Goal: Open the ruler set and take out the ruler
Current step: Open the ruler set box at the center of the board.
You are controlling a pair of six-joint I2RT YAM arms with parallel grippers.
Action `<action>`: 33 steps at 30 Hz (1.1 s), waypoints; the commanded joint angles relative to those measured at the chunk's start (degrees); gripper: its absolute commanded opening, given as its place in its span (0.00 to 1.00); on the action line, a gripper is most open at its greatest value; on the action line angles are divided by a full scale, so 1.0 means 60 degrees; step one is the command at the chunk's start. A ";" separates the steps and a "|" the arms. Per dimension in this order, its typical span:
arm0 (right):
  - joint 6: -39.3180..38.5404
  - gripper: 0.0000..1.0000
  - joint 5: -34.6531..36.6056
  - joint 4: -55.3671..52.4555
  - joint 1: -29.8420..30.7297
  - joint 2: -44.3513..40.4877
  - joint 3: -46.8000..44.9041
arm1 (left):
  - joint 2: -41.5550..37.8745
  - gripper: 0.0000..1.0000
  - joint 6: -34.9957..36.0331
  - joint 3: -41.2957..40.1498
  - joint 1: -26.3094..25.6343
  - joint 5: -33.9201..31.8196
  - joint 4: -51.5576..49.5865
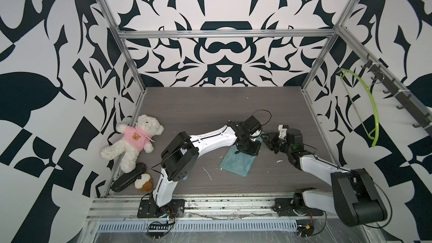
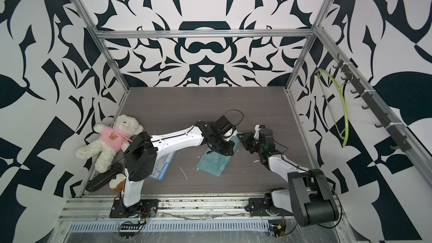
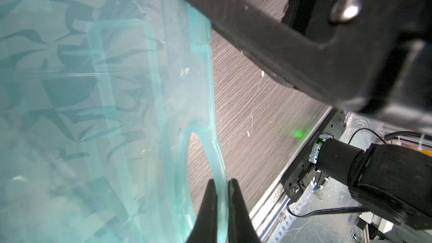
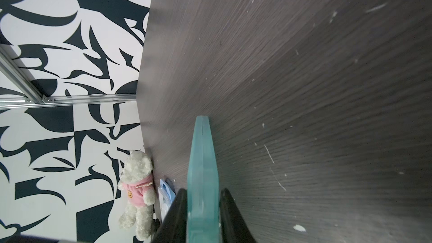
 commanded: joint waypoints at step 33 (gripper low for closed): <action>-0.0053 0.20 -0.0383 -0.1369 -0.0041 -0.0979 0.0104 | 0.0305 0.00 0.0046 0.0305 -0.0028 0.0009 0.0087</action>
